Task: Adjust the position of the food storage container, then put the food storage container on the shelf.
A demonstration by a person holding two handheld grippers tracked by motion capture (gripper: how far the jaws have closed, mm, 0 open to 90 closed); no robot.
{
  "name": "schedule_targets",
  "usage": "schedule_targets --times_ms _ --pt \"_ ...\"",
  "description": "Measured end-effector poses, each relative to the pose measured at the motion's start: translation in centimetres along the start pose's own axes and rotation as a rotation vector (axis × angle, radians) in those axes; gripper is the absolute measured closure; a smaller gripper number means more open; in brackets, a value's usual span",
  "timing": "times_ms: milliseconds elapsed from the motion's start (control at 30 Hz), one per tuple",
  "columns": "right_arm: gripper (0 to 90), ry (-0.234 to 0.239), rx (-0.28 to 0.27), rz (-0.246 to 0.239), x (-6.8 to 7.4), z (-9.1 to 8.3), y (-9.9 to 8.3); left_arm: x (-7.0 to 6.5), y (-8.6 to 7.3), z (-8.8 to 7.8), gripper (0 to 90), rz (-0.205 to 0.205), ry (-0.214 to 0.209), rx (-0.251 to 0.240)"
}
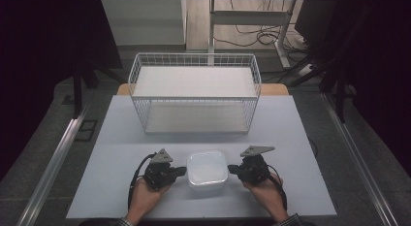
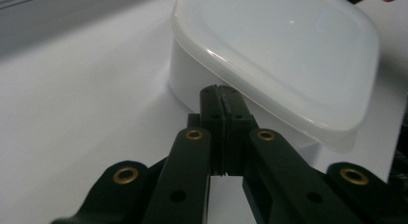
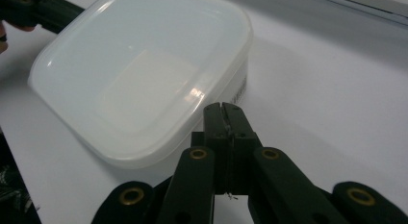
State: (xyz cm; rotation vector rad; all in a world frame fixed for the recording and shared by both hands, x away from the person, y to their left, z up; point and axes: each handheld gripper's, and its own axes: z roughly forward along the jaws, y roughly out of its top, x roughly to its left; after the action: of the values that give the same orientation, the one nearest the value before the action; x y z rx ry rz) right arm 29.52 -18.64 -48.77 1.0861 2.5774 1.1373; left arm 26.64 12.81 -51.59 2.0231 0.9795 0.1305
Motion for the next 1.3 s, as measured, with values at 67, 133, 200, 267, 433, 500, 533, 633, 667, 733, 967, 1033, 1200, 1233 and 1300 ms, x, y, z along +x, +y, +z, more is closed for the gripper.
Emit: schedule_targets --times_ms 67,133,200,267,433,500,533,633,667,733,967,1033,1200,1233,1300 --pt "89.4 0.005 0.001 -0.008 0.5 0.2 0.1 0.5 -0.3 -0.5 90.0 -0.013 0.002 0.007" --pt "89.4 0.014 -0.003 -0.011 0.9 0.4 0.1 0.6 -0.4 -0.6 90.0 -0.009 0.015 0.016" --pt "89.4 0.013 -0.003 -0.019 1.3 0.5 0.1 0.8 -0.4 -0.7 90.0 -0.011 0.021 0.015" --pt "89.4 0.013 -0.001 -0.024 1.4 0.5 0.1 0.9 -0.3 -0.7 90.0 -0.010 0.019 0.016" --pt "86.9 -0.008 -0.032 -0.031 0.7 -0.3 -0.2 1.2 -0.5 -1.6 84.5 0.000 0.052 0.014" --pt "80.6 -0.014 -0.048 -0.032 0.3 -0.8 -0.5 1.2 -0.7 -2.1 77.0 0.005 0.063 0.009" --pt "76.9 -0.018 -0.053 -0.034 0.2 -1.0 -0.7 1.2 -0.7 -2.1 73.1 0.005 0.063 0.009" --pt "64.7 -0.027 -0.074 -0.041 -0.2 -1.7 -1.3 1.1 -1.4 -3.0 59.8 0.019 0.069 -0.002" --pt "60.3 -0.028 -0.085 -0.048 -0.3 -2.0 -1.4 1.1 -1.6 -3.1 55.6 0.023 0.071 -0.002" --pt "51.2 -0.035 -0.104 -0.053 -0.4 -2.3 -1.6 1.1 -2.0 -3.4 45.5 0.026 0.077 -0.001" --pt "23.8 -0.047 -0.138 -0.056 -0.9 -2.6 -2.5 1.4 -3.4 -3.7 21.0 0.036 0.073 0.014" --pt "19.0 -0.043 -0.128 -0.054 -0.9 -2.5 -2.8 1.5 -3.9 -3.7 20.2 0.027 0.081 0.033" --pt "12.2 -0.049 -0.108 -0.047 -1.0 -2.1 -3.1 1.7 -4.2 -3.9 17.2 0.016 0.075 0.030" --pt "11.0 -0.049 -0.110 -0.052 -1.0 -2.1 -3.1 1.7 -4.1 -3.9 16.3 0.016 0.070 0.024" --pt "8.3 -0.052 -0.115 -0.060 -0.9 -2.0 -3.1 1.7 -4.1 -3.9 13.7 0.022 0.067 0.013"
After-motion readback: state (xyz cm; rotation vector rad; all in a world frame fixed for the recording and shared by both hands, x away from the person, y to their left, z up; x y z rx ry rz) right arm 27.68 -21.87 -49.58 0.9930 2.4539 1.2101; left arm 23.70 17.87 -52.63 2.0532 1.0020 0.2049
